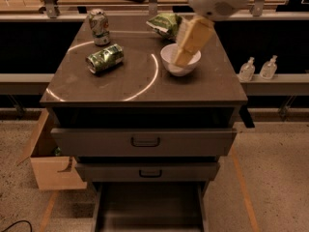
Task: Place green can into bottom drawer
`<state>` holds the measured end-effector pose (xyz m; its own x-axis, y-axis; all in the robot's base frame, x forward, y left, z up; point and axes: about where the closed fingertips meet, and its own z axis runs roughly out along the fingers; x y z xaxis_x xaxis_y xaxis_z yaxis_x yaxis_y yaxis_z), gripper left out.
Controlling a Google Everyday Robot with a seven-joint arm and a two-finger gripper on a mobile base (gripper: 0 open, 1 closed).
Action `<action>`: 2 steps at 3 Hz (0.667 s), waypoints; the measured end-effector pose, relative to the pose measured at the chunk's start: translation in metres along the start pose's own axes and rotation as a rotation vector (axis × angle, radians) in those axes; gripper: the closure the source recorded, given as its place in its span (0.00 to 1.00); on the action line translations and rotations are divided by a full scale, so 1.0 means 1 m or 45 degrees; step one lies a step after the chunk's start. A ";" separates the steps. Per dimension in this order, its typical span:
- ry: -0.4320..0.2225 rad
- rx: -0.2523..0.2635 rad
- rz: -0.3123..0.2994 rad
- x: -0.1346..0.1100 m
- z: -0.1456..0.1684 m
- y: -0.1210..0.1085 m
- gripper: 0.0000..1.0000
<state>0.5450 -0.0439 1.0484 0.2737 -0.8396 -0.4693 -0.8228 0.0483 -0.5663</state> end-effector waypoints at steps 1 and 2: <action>-0.029 0.115 -0.139 -0.039 0.043 -0.035 0.00; 0.030 0.225 -0.230 -0.055 0.077 -0.067 0.00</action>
Offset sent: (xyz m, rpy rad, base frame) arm 0.1499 0.1022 0.0103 -0.2397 -0.4383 -0.0483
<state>0.6229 0.0409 1.0600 0.3952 -0.8553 -0.3350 -0.6611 -0.0116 -0.7502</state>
